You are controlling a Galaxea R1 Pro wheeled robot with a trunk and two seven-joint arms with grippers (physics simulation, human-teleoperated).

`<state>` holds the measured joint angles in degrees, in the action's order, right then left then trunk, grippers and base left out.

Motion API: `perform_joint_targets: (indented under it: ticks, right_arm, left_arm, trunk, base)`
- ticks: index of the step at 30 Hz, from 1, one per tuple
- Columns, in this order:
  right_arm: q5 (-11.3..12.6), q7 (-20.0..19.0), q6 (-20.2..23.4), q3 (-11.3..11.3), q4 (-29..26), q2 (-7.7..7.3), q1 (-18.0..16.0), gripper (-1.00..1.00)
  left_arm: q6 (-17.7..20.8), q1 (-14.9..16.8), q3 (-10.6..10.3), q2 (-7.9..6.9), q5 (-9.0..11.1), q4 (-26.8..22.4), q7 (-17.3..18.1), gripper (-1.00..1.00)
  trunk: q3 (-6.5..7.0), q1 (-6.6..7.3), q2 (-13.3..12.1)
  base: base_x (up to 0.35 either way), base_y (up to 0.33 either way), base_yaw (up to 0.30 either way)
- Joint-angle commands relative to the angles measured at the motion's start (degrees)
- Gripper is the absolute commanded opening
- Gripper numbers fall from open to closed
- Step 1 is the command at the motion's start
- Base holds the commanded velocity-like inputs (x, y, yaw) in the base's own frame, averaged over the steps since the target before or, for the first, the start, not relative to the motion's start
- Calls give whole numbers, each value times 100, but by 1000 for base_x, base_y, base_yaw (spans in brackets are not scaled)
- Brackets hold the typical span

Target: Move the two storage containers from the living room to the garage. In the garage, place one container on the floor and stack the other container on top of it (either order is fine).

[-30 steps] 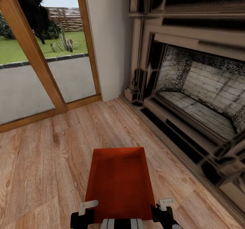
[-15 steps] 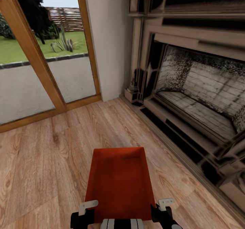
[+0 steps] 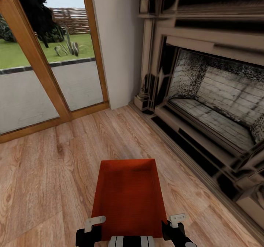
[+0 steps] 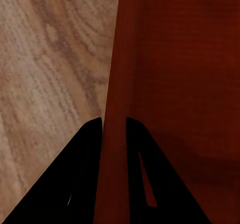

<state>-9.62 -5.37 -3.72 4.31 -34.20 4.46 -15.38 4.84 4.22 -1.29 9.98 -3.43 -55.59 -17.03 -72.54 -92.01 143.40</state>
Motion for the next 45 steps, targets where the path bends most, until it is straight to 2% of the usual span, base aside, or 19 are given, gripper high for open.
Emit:
perform_joint_targets:
  ticks: [1, 16, 19, 22, 43, 44, 45]
  right_arm:
    - [-31, -100, -21, 20, 1, 18, 0, -100]
    - [-15, -158, -23, 17, 1, 14, 0, -100]
    - [-27, -525, -23, 23, 1, 16, 0, -100]
    - [-30, -605, -23, 25, 1, 16, 0, -100]
    - [-29, -630, -23, 31, 10, 16, 0, -100]
    - [-45, -104, -21, 47, 16, 29, -6, -100]
    - [-51, -91, -22, 45, 18, 38, -7, -100]
  left_arm:
    - [52, 0, -18, 2, -44, -4, -72, -100]
    - [52, 0, -17, 2, -44, -4, -72, -100]
    - [52, 0, -19, 2, -44, -4, -72, -100]
    - [52, 0, -18, 2, -44, -4, -72, -100]
    - [52, 0, -15, 2, -44, -4, -72, -100]
    - [40, 0, 9, 2, -38, 1, -46, -100]
    - [36, 0, 7, 2, -36, 2, -40, -100]
  trunk:
    - [-4, 1, 1]
    - [-4, 1, 1]
    - [-4, 1, 1]
    - [-4, 1, 1]
    - [-4, 1, 1]
    - [-4, 1, 1]
    - [-4, 1, 1]
  base:
    - [0, 0, 0]
    - [0, 0, 0]
    - [0, 0, 0]
    - [0, 0, 0]
    - [0, 0, 0]
    - [0, 0, 0]
    - [0, 0, 0]
